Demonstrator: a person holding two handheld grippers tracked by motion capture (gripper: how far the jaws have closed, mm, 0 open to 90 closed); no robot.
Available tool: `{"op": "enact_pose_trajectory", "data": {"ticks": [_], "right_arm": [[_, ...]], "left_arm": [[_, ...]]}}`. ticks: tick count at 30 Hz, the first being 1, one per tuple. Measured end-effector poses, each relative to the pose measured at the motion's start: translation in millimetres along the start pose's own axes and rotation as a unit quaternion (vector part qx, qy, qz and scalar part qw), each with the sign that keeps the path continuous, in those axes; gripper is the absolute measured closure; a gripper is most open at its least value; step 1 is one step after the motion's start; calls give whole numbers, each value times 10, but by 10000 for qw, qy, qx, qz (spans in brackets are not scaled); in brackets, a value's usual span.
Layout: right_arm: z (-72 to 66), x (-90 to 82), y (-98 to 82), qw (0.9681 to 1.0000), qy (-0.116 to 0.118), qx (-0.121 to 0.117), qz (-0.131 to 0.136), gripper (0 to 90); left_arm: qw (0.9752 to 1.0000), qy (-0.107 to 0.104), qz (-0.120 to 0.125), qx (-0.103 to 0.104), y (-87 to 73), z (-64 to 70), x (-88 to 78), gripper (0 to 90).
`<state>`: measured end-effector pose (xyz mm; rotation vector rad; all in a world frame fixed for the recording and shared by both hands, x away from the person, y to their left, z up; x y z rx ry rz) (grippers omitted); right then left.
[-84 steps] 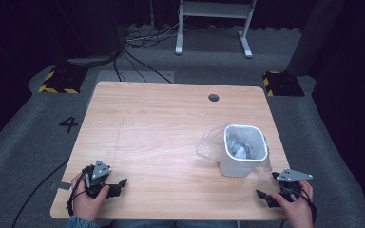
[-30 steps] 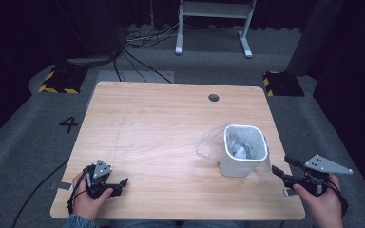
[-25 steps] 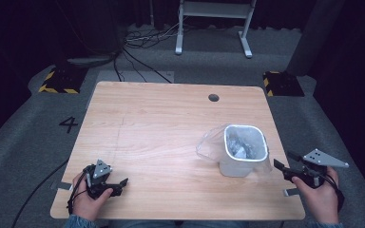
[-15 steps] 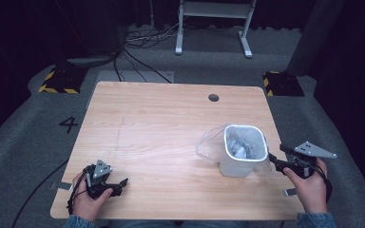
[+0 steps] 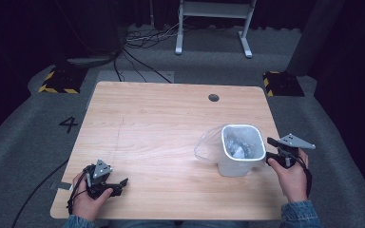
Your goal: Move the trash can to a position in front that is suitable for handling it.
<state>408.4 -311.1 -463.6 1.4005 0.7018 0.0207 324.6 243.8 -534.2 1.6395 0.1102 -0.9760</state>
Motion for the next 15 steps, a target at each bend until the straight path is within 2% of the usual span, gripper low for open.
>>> {"op": "enact_pose_trajectory", "data": {"ticks": [10,15], "right_arm": [[-349,134,24,9992,380,-144,62,317],[-590,207,37,9980,567,-273,5,318]], "left_arm": [[10000,0,-6,9,0,-1,-1,142],[10000,20,9,-2,0,3,-1,144]]}}
Point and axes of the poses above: each handheld gripper's, and its own axes: x roughly forward along the jaws, y roughly out of its top, z roughly to its right, the point moved 4 cm from there along x, roughly forward along the jaws, and after that the axes turned 5 degrees about z, right-handed, at the moved point
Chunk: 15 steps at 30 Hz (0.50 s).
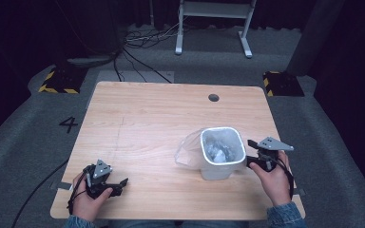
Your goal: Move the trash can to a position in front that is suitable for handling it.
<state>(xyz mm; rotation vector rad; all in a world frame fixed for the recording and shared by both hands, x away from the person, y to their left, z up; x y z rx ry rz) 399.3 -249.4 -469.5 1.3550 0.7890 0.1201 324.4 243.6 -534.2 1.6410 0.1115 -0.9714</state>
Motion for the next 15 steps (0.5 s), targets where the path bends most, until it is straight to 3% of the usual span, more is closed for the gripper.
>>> {"op": "enact_pose_trajectory", "data": {"ticks": [10,15], "right_arm": [[-527,97,37,9985,495,-222,-55,314],[-708,175,69,9969,708,-344,-59,312]], "left_arm": [[10000,52,15,-54,-8,22,-9,150],[10000,54,17,-51,-8,23,-8,150]]}}
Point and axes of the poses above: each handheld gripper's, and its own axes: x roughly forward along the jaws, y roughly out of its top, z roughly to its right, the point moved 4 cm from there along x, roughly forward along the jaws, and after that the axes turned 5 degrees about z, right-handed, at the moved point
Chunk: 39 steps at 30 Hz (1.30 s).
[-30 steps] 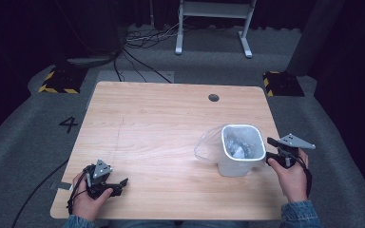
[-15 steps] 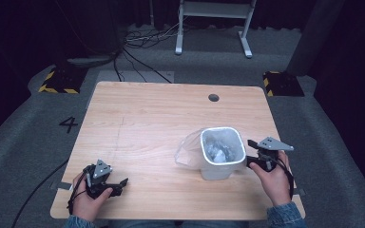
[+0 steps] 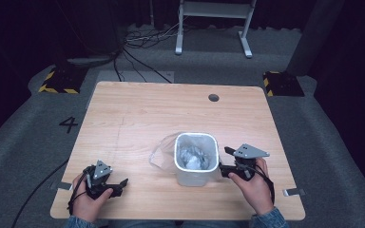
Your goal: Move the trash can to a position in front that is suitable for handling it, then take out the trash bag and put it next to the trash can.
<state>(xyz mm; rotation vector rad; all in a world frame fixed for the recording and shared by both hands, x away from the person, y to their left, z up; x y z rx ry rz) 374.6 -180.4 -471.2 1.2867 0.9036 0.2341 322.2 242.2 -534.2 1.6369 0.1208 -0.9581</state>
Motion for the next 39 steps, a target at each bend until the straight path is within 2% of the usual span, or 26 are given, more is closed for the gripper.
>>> {"op": "enact_pose_trajectory", "data": {"ticks": [7,10,13,16,17,20,23,27,29,31,35,39], "right_arm": [[-114,181,51,9999,140,-25,-18,311],[-140,196,75,9999,138,-74,2,299],[-106,133,90,9999,63,-55,66,295],[-23,44,58,9999,-66,-68,-42,298],[4,10,46,9999,-105,-59,-70,297],[68,-98,38,9998,-208,-37,-31,296],[99,-210,49,9995,-302,-15,57,293],[102,-371,53,9994,-347,-66,71,293],[82,-444,46,9994,-335,-112,31,293],[58,-495,34,9995,-275,-156,-3,293],[12,-542,15,9998,-174,-114,28,284],[-88,-558,-11,9997,-36,-242,-45,283]], "left_arm": [[10000,22,7,18,-3,5,-7,152],[10000,3,18,25,-3,8,-8,157],[9999,30,25,127,7,15,-11,168],[9997,8,47,245,45,45,-19,178],[9997,-24,62,227,63,63,-26,178],[9994,-86,106,314,129,104,-50,175],[9993,-128,161,297,186,164,-77,175],[9983,-229,269,462,259,287,-161,174],[9976,-283,331,533,302,345,-207,175],[9973,-351,401,512,335,400,-236,178],[9962,-486,447,572,364,509,-267,183],[9944,-599,504,711,415,641,-311,183]]}}
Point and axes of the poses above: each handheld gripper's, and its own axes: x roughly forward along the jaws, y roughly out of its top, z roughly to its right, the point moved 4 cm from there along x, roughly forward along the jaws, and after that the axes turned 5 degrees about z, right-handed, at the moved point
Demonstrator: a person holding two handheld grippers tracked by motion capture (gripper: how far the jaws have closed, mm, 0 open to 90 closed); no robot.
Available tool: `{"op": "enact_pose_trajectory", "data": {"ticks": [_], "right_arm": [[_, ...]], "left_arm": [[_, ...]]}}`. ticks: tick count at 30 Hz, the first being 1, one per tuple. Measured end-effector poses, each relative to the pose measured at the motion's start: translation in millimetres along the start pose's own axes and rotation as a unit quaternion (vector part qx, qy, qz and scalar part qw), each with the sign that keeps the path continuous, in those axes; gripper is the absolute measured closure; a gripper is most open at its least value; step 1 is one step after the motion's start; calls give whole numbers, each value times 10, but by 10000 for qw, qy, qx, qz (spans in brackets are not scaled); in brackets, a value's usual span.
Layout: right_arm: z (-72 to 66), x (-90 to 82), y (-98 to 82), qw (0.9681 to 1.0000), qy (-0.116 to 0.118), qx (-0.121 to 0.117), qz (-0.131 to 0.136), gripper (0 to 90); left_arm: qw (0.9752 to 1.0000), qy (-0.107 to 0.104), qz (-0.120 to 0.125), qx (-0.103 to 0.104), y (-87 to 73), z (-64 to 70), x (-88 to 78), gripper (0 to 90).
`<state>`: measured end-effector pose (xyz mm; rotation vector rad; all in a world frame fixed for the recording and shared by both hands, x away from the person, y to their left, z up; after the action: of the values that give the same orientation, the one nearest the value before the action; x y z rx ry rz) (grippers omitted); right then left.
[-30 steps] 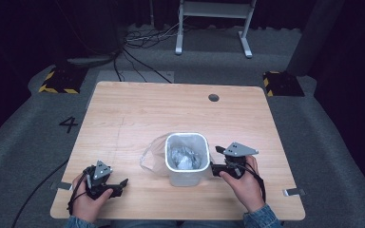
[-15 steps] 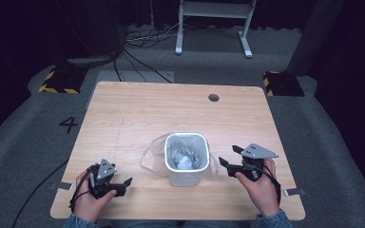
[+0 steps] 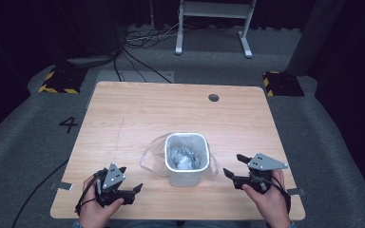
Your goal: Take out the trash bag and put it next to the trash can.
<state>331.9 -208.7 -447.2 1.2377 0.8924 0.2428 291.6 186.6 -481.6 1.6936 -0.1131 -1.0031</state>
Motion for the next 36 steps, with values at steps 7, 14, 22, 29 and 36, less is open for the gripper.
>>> {"op": "enact_pose_trajectory", "data": {"ticks": [7,14,22,29,36], "right_arm": [[-206,-73,-45,9989,434,-170,12,265],[-310,40,-133,9976,609,-309,-108,270],[-401,254,-105,9953,873,-380,-185,330],[-456,230,-18,9919,1056,-627,-317,709],[-480,-2,149,9920,1054,-696,30,889]], "left_arm": [[9991,-247,203,261,80,186,18,188],[9984,-361,241,367,173,276,119,190],[9978,-568,349,24,296,202,364,301],[9932,-977,597,219,447,306,315,740],[9873,-1161,870,642,577,385,72,898]]}}
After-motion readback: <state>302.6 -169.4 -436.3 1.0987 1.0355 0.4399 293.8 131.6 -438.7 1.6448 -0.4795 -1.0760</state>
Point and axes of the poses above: each handheld gripper's, and its own axes: x roughly forward along the jaws, y roughly out of its top, z roughly to its right, the point moved 4 cm from there along x, roughly forward along the jaws, and after that the axes turned 5 degrees about z, right-handed, at the moved point
